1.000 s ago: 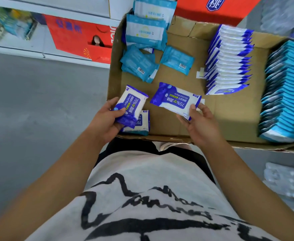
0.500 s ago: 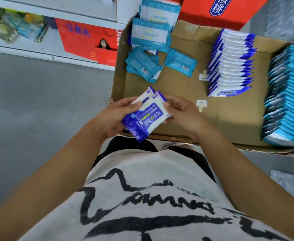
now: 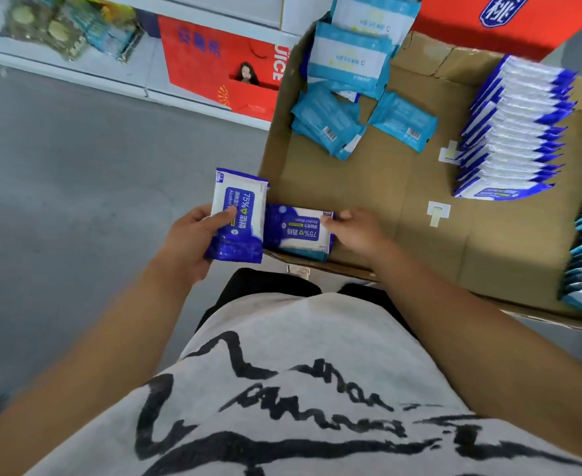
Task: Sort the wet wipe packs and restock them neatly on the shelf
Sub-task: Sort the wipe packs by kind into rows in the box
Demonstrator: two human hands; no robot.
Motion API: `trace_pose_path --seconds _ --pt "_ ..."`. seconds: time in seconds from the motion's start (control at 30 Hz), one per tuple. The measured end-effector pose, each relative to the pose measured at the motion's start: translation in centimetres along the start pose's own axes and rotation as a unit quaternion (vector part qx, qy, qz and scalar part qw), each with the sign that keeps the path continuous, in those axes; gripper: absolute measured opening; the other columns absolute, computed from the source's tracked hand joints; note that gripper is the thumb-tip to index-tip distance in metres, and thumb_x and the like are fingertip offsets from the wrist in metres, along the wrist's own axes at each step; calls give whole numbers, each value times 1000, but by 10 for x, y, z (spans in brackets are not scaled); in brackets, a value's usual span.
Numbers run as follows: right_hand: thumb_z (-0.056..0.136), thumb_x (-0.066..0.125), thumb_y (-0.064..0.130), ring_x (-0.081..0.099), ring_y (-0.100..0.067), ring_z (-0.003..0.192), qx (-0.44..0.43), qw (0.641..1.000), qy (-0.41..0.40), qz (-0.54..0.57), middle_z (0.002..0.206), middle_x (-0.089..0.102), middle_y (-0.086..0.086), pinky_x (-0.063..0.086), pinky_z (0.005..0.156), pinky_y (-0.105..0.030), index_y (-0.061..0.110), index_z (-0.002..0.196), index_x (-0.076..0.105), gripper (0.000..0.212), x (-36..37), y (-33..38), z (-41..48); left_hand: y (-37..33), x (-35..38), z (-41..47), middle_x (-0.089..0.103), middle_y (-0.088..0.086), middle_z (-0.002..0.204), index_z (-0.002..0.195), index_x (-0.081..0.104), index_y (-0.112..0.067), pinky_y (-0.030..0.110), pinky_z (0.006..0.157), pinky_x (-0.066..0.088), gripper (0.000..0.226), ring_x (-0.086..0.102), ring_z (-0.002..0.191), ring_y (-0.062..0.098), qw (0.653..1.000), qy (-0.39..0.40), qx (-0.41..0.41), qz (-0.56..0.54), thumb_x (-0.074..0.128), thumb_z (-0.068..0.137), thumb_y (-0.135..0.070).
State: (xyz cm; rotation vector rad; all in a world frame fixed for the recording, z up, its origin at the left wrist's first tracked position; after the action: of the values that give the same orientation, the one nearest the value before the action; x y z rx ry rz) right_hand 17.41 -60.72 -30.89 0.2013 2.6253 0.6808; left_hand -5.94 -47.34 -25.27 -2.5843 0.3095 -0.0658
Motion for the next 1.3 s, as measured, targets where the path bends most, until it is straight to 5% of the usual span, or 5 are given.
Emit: trace_pose_path --seconds 0.13,0.4,0.73,1.0,1.3 --pt "90 75 29 61 -15 92 -7 1000 5 -28 107 66 -2 47 73 -23 9 115 64 34 12 -9 5 4 -7 -1 77 10 99 101 63 -12 30 57 61 17 77 74 18 1000 -9 -1 0 76 90 -9" --pt "87 76 29 72 -20 91 -51 995 -52 72 101 76 -3 58 89 -41 18 95 70 15 -18 -18 0 10 12 1 77 6 110 122 66 -16 32 64 62 26 78 93 19 999 47 -23 6 70 96 -16" --pt "99 61 12 68 -4 77 -188 970 21 153 95 74 0 53 69 -19 14 111 62 12 -127 -5 -75 -9 95 -7 72 15 125 134 59 -10 49 94 60 39 73 110 29 988 144 -43 35 63 100 -27" --pt "81 84 22 70 -22 73 -193 973 -41 124 88 75 -11 53 67 -31 15 87 65 21 -173 -17 -72 18 221 -57 74 9 122 134 61 -10 38 92 61 46 73 104 20 929 334 -37 154 63 98 -38" --pt "95 61 50 64 0 95 -70 968 -168 174 110 69 7 47 78 -12 21 112 61 34 -211 -82 -73 65 281 -85 80 5 98 118 64 -15 37 70 65 19 77 83 19 955 250 -37 158 61 103 -26"
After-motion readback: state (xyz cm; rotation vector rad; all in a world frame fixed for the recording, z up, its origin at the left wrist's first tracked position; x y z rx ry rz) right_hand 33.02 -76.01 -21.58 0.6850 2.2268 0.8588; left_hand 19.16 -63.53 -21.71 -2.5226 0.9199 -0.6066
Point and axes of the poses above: each hand's wrist, its own z-axis towards the middle knuckle, its own x-axis out of the palm, y = z × x, the point moved 2 cm from there along z, towards the middle knuckle
